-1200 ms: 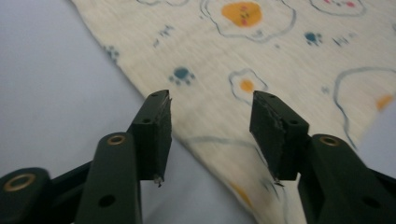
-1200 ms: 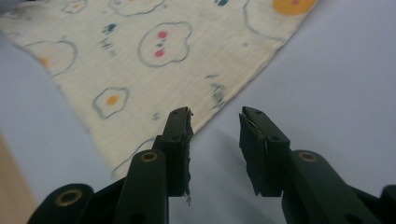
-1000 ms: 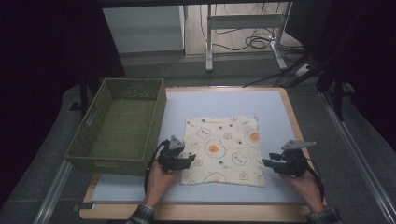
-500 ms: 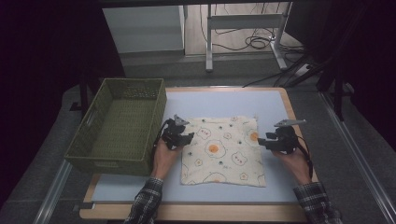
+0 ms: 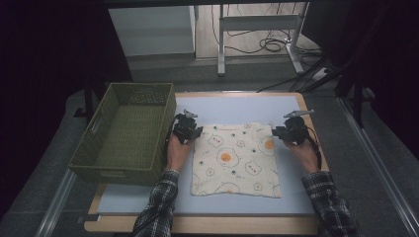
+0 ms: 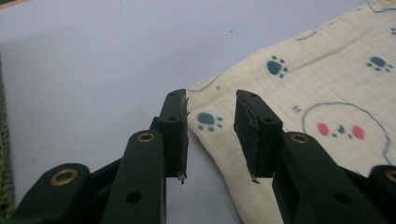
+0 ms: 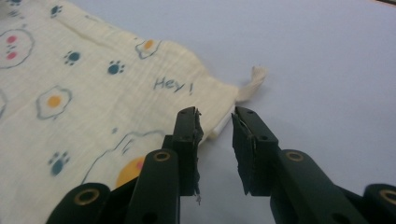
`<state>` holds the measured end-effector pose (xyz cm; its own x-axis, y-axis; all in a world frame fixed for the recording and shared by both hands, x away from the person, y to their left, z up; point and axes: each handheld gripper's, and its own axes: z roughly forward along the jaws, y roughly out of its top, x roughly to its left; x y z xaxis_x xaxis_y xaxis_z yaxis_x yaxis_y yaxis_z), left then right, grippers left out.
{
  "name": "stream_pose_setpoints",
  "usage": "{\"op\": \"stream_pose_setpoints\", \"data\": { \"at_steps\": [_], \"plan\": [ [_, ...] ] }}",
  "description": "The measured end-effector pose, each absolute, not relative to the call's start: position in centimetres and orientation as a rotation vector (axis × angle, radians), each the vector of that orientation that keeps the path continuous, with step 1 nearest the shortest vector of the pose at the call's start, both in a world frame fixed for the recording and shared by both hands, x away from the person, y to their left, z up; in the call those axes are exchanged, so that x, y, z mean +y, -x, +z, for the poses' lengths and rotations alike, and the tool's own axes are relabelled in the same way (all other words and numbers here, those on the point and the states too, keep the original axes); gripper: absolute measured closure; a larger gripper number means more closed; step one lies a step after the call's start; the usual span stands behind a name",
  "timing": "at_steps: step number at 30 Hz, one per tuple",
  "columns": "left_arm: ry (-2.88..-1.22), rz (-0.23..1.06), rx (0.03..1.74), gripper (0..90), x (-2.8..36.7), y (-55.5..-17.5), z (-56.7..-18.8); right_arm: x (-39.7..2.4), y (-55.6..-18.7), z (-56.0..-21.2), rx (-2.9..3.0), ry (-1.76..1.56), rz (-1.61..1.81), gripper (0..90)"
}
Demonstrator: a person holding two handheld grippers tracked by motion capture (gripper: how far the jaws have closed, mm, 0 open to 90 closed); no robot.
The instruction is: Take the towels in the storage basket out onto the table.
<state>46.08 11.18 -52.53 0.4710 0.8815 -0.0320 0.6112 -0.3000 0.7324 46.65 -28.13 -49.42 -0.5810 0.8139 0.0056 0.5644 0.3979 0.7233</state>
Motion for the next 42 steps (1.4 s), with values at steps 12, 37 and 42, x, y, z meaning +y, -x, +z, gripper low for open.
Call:
{"op": "stream_pose_setpoints", "data": {
  "at_steps": [12,37,42],
  "plan": [
    [-2.000,0.524,1.301,52.3,11.3,-47.7,-54.1,-26.3,-50.4,-51.8,2.307,-1.246,0.952,59.2],
    [-1.933,0.584,1.172,88.4,11.3,-45.1,-50.2,-27.4,-49.0,-48.4,2.231,-1.237,1.101,89.1],
    [-1.919,0.578,1.143,88.0,11.1,-42.8,-49.7,-28.3,-47.0,-47.7,2.254,-1.204,1.151,89.1]
  ]
}}
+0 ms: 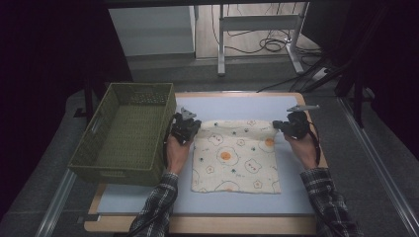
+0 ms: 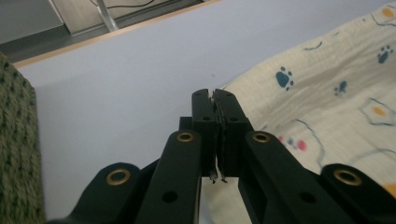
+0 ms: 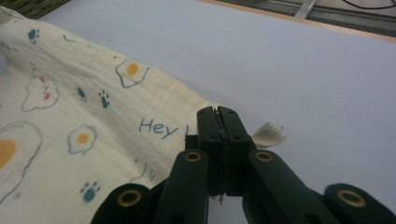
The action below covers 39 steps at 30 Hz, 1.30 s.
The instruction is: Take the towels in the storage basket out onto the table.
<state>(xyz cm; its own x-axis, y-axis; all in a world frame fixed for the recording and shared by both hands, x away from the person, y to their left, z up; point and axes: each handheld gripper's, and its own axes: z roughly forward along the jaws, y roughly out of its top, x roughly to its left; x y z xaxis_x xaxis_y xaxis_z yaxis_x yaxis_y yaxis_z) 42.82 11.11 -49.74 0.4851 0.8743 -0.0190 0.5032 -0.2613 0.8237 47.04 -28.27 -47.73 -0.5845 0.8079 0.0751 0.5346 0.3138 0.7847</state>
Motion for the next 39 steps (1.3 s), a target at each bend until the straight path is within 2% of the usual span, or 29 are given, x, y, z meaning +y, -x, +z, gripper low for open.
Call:
{"op": "stream_pose_setpoints", "data": {
  "at_steps": [16,25,39],
  "plan": [
    [-1.952,0.522,1.086,87.7,11.2,-35.5,-51.1,-29.9,-40.1,-48.3,2.345,-1.129,1.217,89.0],
    [-1.918,0.492,1.056,87.3,11.5,-31.7,-51.8,-30.5,-36.3,-49.2,2.391,-1.100,1.228,88.9],
    [-1.909,0.466,1.040,87.3,12.9,-27.5,-52.5,-30.7,-32.4,-50.1,2.444,-1.069,1.264,88.7]
  ]
}}
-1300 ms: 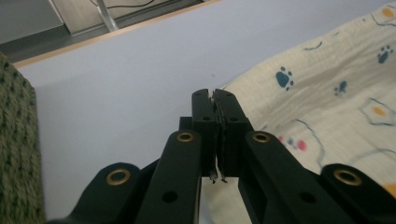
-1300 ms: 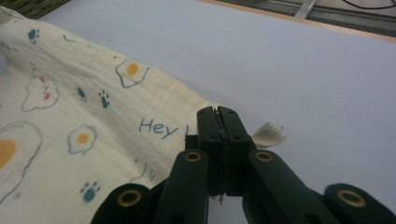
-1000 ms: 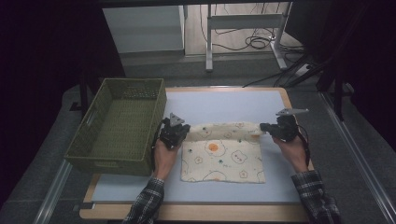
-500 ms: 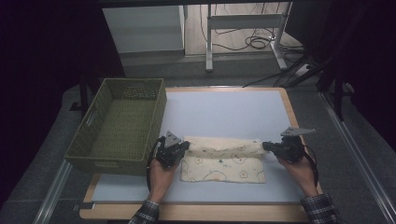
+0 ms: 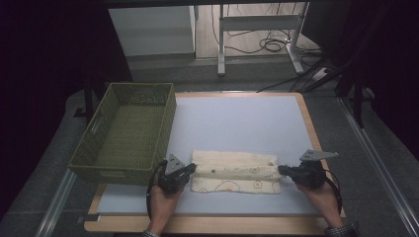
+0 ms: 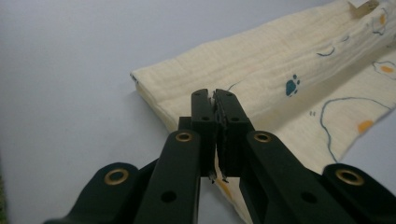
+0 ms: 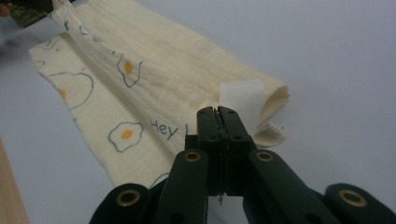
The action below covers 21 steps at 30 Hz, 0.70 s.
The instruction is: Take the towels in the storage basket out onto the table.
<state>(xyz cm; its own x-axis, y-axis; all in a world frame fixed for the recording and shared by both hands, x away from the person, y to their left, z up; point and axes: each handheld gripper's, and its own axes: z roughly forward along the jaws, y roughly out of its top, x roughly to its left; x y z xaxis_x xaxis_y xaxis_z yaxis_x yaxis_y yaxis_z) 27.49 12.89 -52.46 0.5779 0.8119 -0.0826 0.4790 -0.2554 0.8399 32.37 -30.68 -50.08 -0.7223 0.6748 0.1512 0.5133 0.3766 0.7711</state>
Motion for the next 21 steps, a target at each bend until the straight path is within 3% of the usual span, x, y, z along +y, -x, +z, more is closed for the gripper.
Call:
{"op": "stream_pose_setpoints", "data": {
  "at_steps": [10,21],
  "plan": [
    [-1.911,0.427,1.041,85.6,13.6,-26.0,-53.4,-30.4,-30.9,-50.9,2.479,-1.060,1.277,87.4],
    [-1.879,0.378,1.051,64.8,14.3,-25.8,-53.0,-32.3,-29.7,-49.5,2.440,-1.077,1.303,75.5]
  ]
}}
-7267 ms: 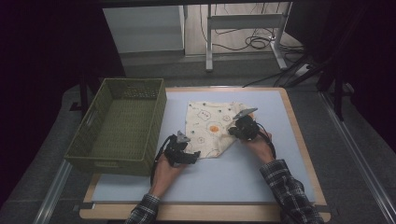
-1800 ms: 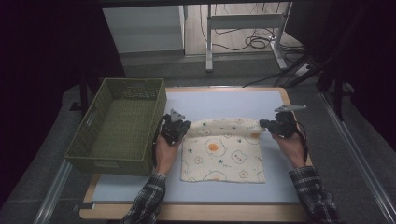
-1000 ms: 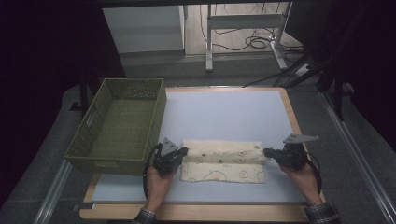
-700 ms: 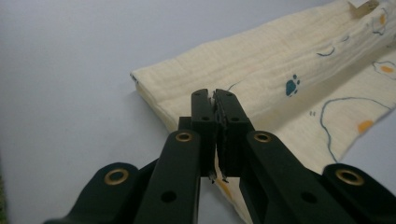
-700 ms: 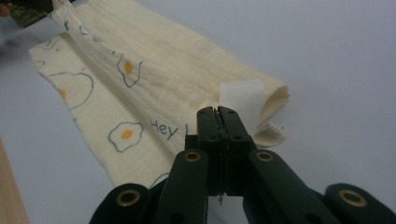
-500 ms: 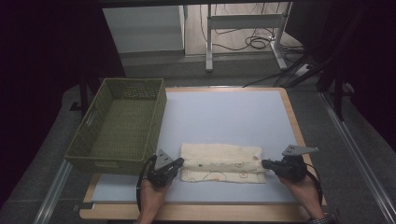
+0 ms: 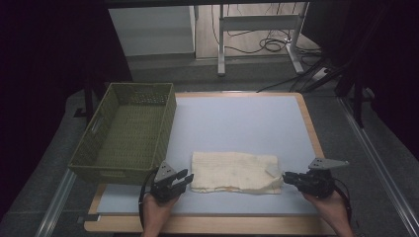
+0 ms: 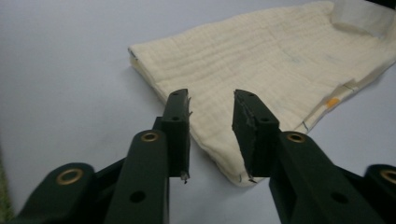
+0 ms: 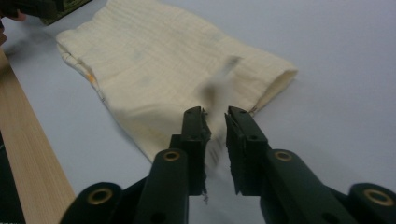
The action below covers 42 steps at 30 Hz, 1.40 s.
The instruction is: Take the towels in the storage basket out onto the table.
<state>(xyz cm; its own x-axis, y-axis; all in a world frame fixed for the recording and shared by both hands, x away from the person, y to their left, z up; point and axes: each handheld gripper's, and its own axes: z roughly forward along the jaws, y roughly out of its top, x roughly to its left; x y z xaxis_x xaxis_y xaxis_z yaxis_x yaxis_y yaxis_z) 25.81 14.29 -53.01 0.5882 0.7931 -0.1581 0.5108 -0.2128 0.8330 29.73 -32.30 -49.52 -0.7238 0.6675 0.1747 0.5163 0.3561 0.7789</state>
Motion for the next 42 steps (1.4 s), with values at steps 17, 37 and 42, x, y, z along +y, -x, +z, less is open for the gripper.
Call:
{"op": "stream_pose_setpoints", "data": {
  "at_steps": [17,37,42],
  "plan": [
    [-1.965,0.302,1.042,63.1,12.7,-27.3,-53.6,-30.9,-32.8,-49.7,2.422,-1.098,1.281,70.0],
    [-2.016,0.340,0.955,90.0,12.7,-25.1,-53.2,-30.2,-33.1,-50.5,2.441,-1.095,1.226,68.3],
    [-2.014,0.312,0.943,90.0,12.9,-24.3,-52.6,-30.2,-33.1,-50.3,2.435,-1.090,1.235,68.3]
  ]
}}
